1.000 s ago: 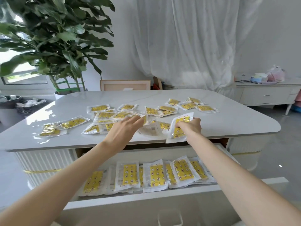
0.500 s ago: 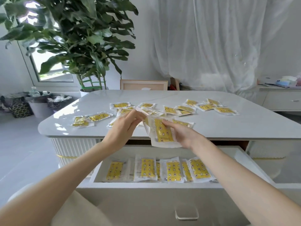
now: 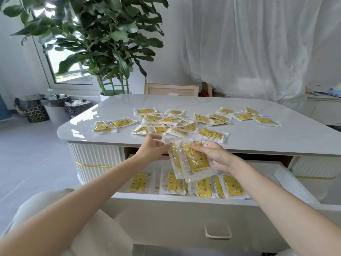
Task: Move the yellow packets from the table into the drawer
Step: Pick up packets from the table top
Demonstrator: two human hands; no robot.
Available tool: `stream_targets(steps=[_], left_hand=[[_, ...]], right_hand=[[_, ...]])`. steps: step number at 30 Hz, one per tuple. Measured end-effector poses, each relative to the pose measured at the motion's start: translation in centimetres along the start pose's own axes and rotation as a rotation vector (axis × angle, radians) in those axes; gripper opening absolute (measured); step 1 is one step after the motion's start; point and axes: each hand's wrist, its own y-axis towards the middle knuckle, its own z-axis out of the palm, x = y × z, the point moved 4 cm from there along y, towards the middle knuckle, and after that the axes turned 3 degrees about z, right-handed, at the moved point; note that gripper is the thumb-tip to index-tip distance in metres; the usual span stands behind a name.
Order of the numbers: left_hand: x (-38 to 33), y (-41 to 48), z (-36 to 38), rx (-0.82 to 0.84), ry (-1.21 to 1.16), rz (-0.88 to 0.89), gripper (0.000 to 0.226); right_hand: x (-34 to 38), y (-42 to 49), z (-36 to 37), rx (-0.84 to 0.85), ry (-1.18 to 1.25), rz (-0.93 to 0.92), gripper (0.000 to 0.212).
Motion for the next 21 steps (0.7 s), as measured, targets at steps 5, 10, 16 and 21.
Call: stream_targets(steps=[5,10,16,21], left_hand=[[3.1,0.6,-0.3,0.086,0.104,-0.233,0.041],[5.0,1.8,-2.3,0.062,0.224,-0.309,0.063],[8.7,4.5,-4.8,0.036,0.518,-0.417,0.064],[11.4,6.6,-5.7,-0.006,0.825,-0.441,0.044]], right_hand=[[-1.4,0.1,2.2,0.07,-0.029,0.011,0.015],[-3.8,1.4,2.6,0.064,-0.192,0.2,0.025],[-6.6,3.6,2.1,0.005,-0.26,0.385,0.026],[-7.2,5.4,1.6,-0.04,-0.24,0.438,0.03]])
